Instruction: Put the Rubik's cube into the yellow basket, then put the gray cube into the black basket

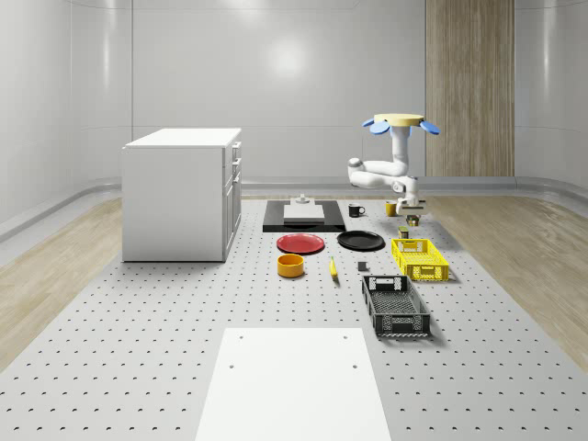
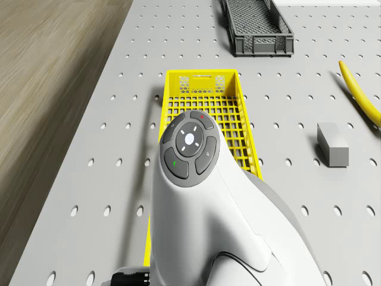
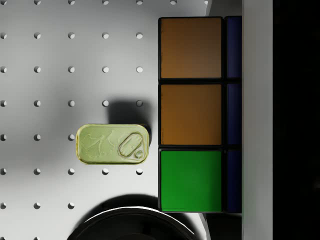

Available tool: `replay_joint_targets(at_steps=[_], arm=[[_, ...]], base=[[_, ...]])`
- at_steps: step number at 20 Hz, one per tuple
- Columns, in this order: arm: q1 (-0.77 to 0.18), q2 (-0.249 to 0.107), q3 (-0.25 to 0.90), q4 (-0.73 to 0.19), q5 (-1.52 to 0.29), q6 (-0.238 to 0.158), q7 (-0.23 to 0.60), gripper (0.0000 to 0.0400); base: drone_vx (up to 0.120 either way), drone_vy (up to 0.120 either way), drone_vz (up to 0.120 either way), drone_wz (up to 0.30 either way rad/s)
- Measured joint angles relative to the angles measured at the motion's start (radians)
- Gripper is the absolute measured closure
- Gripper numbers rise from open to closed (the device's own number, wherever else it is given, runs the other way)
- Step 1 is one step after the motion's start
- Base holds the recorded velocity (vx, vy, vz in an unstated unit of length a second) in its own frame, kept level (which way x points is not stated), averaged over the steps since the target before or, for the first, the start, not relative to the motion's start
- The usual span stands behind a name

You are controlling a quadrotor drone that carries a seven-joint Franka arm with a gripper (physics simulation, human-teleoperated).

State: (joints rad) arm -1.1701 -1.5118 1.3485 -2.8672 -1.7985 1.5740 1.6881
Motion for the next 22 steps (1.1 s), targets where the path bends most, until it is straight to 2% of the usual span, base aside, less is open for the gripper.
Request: replay_joint_targets(at_steps=[22], arm=[[-0.005, -0.020, 0.003, 0.001, 0.008, 0.018, 0.004, 0.0075]], base=[[0.120, 0.000, 0.000, 0.000]])
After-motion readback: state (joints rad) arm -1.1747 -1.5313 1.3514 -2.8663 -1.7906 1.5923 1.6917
